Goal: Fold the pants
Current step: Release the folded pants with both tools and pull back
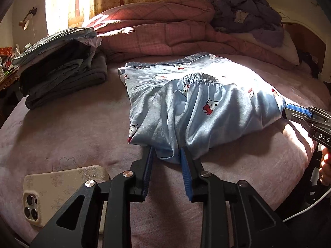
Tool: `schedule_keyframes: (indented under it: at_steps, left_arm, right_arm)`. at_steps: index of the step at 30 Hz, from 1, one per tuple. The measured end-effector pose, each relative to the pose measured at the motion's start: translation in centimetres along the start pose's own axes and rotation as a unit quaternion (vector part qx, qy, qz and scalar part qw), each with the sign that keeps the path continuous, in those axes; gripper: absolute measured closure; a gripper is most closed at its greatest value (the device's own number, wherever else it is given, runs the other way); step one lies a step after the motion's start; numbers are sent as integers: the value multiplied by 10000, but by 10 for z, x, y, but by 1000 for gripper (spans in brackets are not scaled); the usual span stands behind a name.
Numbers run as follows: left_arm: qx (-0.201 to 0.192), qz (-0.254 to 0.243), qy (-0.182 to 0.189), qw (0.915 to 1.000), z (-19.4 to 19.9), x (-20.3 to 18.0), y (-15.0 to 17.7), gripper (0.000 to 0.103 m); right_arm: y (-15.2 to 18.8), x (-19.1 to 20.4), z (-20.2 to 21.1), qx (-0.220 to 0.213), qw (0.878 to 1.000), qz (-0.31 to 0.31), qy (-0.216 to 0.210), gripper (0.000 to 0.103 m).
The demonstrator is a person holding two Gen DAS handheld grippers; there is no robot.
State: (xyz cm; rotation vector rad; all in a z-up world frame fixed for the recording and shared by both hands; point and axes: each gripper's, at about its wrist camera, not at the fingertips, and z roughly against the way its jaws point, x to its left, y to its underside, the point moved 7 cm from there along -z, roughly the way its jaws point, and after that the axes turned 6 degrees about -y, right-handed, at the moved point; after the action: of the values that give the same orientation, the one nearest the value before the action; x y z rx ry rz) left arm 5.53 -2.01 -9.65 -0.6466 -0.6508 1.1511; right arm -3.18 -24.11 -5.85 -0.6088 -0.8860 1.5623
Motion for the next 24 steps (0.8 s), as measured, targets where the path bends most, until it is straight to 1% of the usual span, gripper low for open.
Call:
schedule_keyframes:
  at_steps: [2, 5, 6, 7, 8, 9, 12, 13, 16, 18, 21, 23, 24]
  left_arm:
    - [-3, -12, -3, 10000, 0, 0, 0, 77]
    - [19, 2, 12, 10000, 0, 2, 0, 75]
    - [22, 22, 38, 10000, 1, 3, -1, 76]
    - [8, 55, 81, 10000, 3, 4, -1, 79]
    - [-3, 88, 139, 9999, 4, 5, -2, 98]
    - [-3, 93, 202, 9998, 5, 5, -2, 103]
    - [-176, 101, 289, 9994, 11, 6, -10, 103]
    - [-244, 97, 286, 9992, 13, 6, -12, 103]
    - [-440, 137, 236, 9987, 23, 10, -19, 103]
    - [-472, 172, 144, 9986, 24, 15, -21, 103]
    - [-337, 248, 100, 9991, 15, 21, -18, 103]
    - [-208, 295, 110, 9993, 8, 23, -14, 103]
    - [-206, 288, 39, 9994, 8, 25, -14, 103]
  right_arm:
    - [-2, -2, -1, -103, 9999, 28, 94, 74]
    - [-4, -2, -5, -93, 9995, 113, 274, 74]
    - [-4, -3, -4, -134, 9994, 113, 285, 74]
    - [-4, -3, -4, -130, 9995, 122, 256, 78]
    - [-4, -2, -3, -125, 9995, 135, 250, 103]
    - [-4, -4, -2, -160, 9993, 129, 324, 102]
    - [-10, -9, 11, -426, 9979, 42, 478, 103]
    - [-14, -11, 15, -509, 9977, 5, 453, 103]
    - [-22, -15, 24, -674, 9961, -108, 552, 103]
    - [-24, -17, 27, -713, 9953, -150, 644, 103]
    - [-20, -26, 20, -510, 9948, -195, 859, 103]
    - [-12, -31, 8, -257, 9953, -249, 895, 103]
    - [-8, -32, 4, -171, 9956, -282, 882, 103]
